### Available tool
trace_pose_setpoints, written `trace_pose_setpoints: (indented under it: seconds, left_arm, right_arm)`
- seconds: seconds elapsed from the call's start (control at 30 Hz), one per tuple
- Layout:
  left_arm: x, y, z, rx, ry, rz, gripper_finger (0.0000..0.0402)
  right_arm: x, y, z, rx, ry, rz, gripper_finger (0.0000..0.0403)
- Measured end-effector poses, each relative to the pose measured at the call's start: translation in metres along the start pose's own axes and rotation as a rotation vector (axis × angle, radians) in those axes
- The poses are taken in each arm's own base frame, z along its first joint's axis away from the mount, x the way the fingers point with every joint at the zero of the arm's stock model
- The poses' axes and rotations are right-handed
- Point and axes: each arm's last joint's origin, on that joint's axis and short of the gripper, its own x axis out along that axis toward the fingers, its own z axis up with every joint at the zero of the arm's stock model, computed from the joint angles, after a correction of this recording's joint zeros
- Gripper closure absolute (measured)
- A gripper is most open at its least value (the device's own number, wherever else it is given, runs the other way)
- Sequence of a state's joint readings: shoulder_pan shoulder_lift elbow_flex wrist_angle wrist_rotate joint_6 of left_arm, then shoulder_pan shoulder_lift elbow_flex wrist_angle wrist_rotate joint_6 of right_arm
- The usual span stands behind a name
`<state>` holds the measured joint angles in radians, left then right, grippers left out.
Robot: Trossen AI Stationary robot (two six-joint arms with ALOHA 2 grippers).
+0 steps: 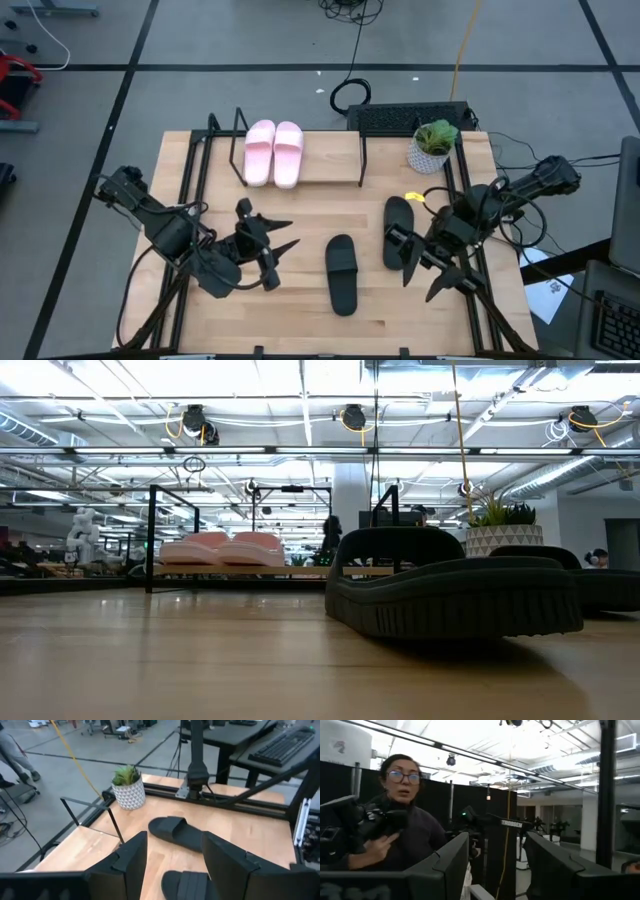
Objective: Pick and place slides into the shelf
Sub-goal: Put the left black slipper on the shelf
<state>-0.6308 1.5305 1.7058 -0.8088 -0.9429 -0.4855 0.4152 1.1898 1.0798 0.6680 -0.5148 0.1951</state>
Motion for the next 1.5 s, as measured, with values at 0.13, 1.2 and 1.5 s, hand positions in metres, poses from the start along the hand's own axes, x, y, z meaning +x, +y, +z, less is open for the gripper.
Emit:
trace_pose_setpoints:
  seconds: [0.13,1.2,1.5]
  left_arm:
    - [0.000,0.000,-0.002,0.017,0.027,-0.025,0.0213]
    - [-0.002,0.019,-0.028,0.068,0.264,0.061,0.0213]
    - [-0.002,0.021,-0.030,0.079,0.278,0.076,0.0213]
  right_arm:
    - [0.001,-0.002,-0.006,0.002,0.031,-0.131,0.0218]
    - [-0.014,0.012,-0.092,-0.002,1.332,-0.887,0.0218]
    - [-0.039,0.012,-0.118,0.116,1.561,-1.021,0.0218]
